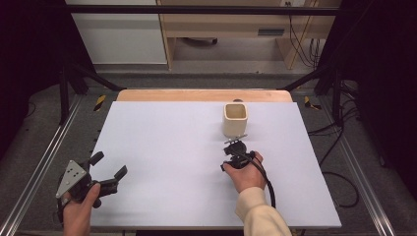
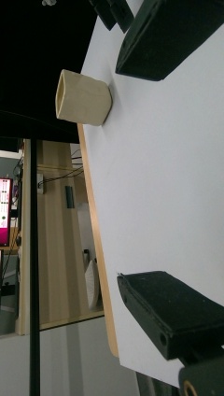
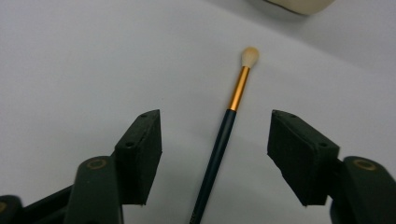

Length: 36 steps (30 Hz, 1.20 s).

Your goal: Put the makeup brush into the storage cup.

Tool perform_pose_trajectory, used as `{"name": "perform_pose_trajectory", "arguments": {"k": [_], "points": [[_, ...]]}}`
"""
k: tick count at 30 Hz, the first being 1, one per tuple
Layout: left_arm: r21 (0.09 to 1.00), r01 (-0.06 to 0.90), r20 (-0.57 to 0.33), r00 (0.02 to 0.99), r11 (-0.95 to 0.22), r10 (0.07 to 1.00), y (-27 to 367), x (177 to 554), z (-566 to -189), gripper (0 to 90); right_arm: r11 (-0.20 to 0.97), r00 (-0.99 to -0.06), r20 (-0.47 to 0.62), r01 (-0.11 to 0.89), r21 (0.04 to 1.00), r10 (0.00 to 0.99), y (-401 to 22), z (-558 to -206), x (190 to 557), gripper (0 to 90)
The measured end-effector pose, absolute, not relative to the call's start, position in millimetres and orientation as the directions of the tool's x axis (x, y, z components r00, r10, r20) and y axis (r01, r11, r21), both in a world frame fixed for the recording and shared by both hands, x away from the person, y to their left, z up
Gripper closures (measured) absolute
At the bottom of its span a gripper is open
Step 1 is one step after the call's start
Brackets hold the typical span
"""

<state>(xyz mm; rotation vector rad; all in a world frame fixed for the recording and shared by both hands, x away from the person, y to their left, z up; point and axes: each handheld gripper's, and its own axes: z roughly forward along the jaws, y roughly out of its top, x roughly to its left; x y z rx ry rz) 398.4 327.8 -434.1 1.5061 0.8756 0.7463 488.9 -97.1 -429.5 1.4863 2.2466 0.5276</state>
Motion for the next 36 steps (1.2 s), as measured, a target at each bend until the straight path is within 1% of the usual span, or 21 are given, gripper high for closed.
{"name": "perform_pose_trajectory", "arguments": {"k": [1, 2, 3, 6, 7, 8, 9, 13, 19, 30, 36], "points": [[0.993, 0.111, -0.025, 0.515, -0.037, 0.857, 327.9, 398.5, -434.1, 0.9, 0.363, -0.359, -0.107, 0.788, 0.497, 0.927, -97.5, -430.5, 489.1, 40.6], [0.993, 0.111, -0.026, 0.515, -0.037, 0.857, 328.1, 398.5, -434.1, 0.9, 0.363, -0.359, -0.107, 0.788, 0.497, 0.927, -97.5, -430.5, 489.1, 40.6], [0.993, 0.112, -0.026, 0.515, -0.037, 0.857, 328.2, 398.5, -434.1, 1.0, 0.362, -0.356, -0.107, 0.797, 0.484, 0.928, -98.0, -431.2, 490.0, 43.4], [0.993, 0.112, -0.026, 0.516, -0.038, 0.856, 328.0, 398.7, -434.2, 1.0, 0.35, -0.348, -0.095, 0.809, 0.472, 0.933, -97.8, -431.9, 490.6, 45.7], [0.993, 0.112, -0.025, 0.516, -0.039, 0.856, 327.8, 398.7, -434.3, 1.0, 0.355, -0.354, -0.095, 0.808, 0.47, 0.931, -98.1, -433.7, 491.6, 48.6], [0.993, 0.113, -0.025, 0.517, -0.04, 0.856, 327.5, 398.7, -434.3, 1.0, 0.355, -0.354, -0.095, 0.808, 0.47, 0.931, -98.1, -433.7, 491.6, 48.6], [0.993, 0.113, -0.025, 0.518, -0.039, 0.855, 326.8, 398.9, -434.3, 1.0, 0.362, -0.359, -0.1, 0.806, 0.469, 0.928, -98.2, -434.7, 492.7, 51.5], [0.992, 0.116, -0.016, 0.525, -0.053, 0.851, 326.1, 399.3, -434.6, 1.0, 0.35, -0.351, -0.09, 0.81, 0.471, 0.932, -97.7, -438.4, 494.6, 53.8], [0.992, 0.116, -0.013, 0.527, -0.057, 0.85, 325.6, 399.7, -434.8, 1.0, 0.34, -0.343, -0.084, 0.812, 0.474, 0.936, -99.6, -443.0, 497.3, 54.6], [0.991, 0.117, -0.01, 0.531, -0.061, 0.847, 324.7, 400.2, -434.9, 1.0, 0.289, -0.306, -0.048, 0.822, 0.49, 0.951, -103.9, -445.7, 505.4, 55.2], [0.991, 0.117, -0.01, 0.531, -0.061, 0.847, 325.1, 400.6, -435.0, 1.1, 0.272, -0.287, -0.046, 0.829, 0.489, 0.957, -105.9, -448.2, 511.0, 62.5]]}}
